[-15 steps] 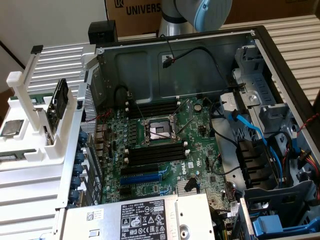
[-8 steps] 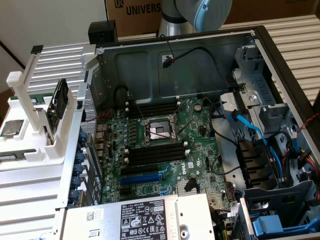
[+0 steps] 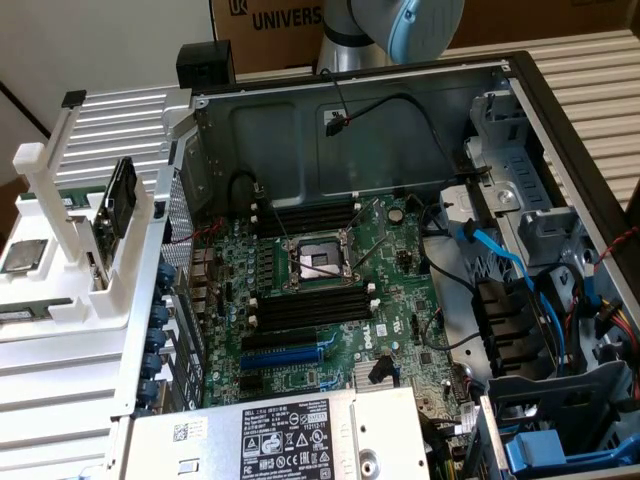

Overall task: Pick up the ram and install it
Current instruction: 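Pick up the ram and move it above insertion slot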

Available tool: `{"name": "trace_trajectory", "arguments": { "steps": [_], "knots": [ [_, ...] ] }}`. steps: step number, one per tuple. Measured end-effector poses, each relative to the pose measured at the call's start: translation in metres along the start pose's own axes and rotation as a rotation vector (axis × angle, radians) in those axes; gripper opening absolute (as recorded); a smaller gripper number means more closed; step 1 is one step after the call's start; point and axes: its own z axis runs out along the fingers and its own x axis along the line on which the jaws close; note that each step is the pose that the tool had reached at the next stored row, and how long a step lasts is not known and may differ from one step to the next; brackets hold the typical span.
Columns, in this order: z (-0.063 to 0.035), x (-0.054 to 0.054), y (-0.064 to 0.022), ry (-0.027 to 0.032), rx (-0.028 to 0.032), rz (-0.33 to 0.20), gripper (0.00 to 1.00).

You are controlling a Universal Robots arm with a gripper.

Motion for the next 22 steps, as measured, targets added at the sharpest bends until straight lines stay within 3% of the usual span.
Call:
{"name": "trace_trajectory", "arguments": {
  "steps": [3,4,5,7,12,17,18,22],
  "knots": [
    [0.0043,0.0,0.0003,-0.0008,0.0051,-0.001,0.18],
    [0.0112,0.0,0.0006,-0.0022,0.015,-0.003,0.2],
    [0.0126,0.001,0.0007,-0.0025,0.0171,-0.003,0.26],
    [0.0157,0.001,0.0009,-0.0031,0.0206,-0.003,0.26],
    [0.024,0.001,0.002,-0.0039,0.0267,-0.004,0.26],
    [0.0328,0.002,0.0069,-0.0044,0.03,-0.005,0.26],
    [0.0382,0.003,0.0101,-0.0048,0.0323,-0.005,0.26],
    [0.0453,0.003,0.0122,-0.0049,0.0326,-0.006,0.26]
  ]
}}
